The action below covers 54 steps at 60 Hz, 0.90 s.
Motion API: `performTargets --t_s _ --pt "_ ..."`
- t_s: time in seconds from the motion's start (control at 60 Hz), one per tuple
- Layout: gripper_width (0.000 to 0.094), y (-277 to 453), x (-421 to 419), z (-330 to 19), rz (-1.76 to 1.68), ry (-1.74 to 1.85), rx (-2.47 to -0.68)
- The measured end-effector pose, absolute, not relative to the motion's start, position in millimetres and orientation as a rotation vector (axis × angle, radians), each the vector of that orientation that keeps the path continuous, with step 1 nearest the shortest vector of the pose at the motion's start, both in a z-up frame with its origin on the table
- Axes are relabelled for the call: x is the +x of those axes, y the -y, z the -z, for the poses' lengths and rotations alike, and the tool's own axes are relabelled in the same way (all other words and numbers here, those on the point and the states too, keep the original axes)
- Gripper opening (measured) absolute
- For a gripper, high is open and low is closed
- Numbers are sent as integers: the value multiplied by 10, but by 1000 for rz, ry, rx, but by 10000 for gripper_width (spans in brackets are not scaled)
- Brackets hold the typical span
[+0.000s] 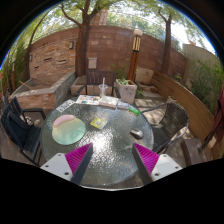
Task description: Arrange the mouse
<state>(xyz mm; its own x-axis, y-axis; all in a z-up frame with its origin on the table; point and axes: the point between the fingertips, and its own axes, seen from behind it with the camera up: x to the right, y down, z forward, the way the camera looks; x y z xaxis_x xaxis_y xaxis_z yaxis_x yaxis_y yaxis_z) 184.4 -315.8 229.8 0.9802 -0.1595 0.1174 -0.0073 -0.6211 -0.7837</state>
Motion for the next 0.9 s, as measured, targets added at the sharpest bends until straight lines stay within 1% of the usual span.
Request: performTargets --t_s 0.017,0.1,0.117,0.333,0.417,0.533,0.65,0.667,0.783,0.8,0.833,0.867,0.9 --pt "848 3113 1650 -2201 225 -125 -2234" --pt "847 3132 1692 -2073 226 -146 -2257" --pt "846 3154 1757 -2056 225 -149 -2262" --pt "849 2961 2532 -1295 268 -189 -2318" --pt "845 2740 2932 -1062 308 -176 -2305" --pt "852 2245 3384 -750 316 -156 -2276" --pt "851 1780 3704 -384 304 -125 -2278" --pt "852 1754 3842 -376 301 -115 -2284" --pt "850 1460 3989 -62 264 -74 -2322" --pt "850 1388 3898 18 260 -72 -2324" --pt "852 1349 4026 11 243 -58 -2330" --pt "852 1247 3937 93 231 -46 -2329" --pt "856 1212 4035 61 209 -24 -2327"
